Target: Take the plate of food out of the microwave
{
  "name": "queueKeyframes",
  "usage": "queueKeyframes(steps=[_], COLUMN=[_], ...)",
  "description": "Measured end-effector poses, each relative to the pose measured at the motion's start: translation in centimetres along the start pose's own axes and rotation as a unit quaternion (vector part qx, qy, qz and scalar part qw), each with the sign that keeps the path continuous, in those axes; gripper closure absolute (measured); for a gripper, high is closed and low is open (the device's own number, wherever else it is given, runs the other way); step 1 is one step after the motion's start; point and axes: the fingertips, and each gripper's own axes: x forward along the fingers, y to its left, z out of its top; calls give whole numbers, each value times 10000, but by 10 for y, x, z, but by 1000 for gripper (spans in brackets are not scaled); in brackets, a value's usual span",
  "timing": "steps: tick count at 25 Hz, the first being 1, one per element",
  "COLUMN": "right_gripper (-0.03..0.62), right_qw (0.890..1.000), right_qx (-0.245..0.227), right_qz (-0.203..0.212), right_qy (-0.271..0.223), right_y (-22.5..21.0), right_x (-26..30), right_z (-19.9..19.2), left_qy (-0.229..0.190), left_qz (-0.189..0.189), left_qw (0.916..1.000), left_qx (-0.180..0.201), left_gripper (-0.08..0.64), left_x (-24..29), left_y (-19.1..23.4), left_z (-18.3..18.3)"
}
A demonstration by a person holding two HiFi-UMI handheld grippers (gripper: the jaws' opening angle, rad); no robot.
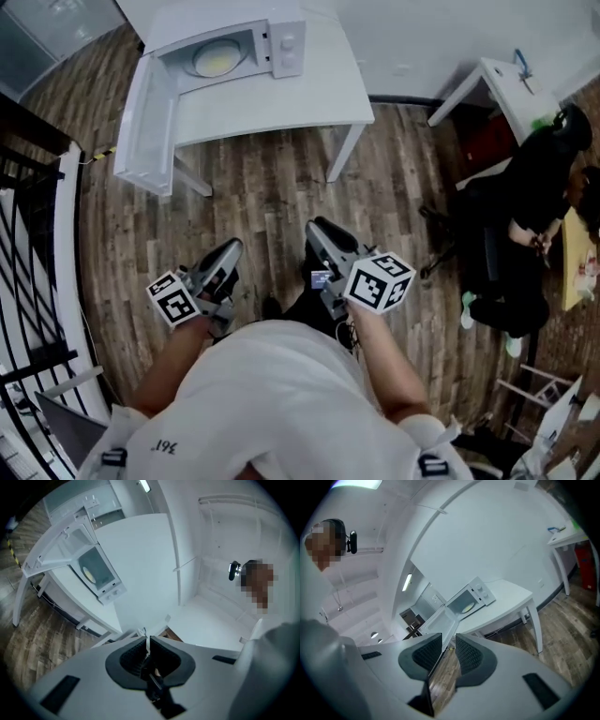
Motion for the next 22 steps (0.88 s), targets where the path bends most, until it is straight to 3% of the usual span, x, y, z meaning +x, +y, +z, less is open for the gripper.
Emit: queueKeyframes(steps=[4, 12, 18, 22], right_gripper=[499, 499, 499, 499], right_qw=[9985, 9954, 9936, 9918], right_qx=[-183, -228, -61, -23], right_qz=[289, 534, 586, 476], right_qy=[418, 768, 962, 1182], right_y=[-29, -96, -127, -131], right_x=[45, 87, 124, 162], right_z=[45, 129, 145, 145], left_qy=[-401, -695, -783, -469], left_qz=[321, 634, 1196, 1582], left_qw=[9987, 9956, 9897, 9861], left_qx=[-33, 3, 21, 194], left_gripper=[551, 551, 551, 551], left_x=[45, 147, 167, 169], left_y=[32, 60, 95, 133], left_z=[38, 86, 108, 126])
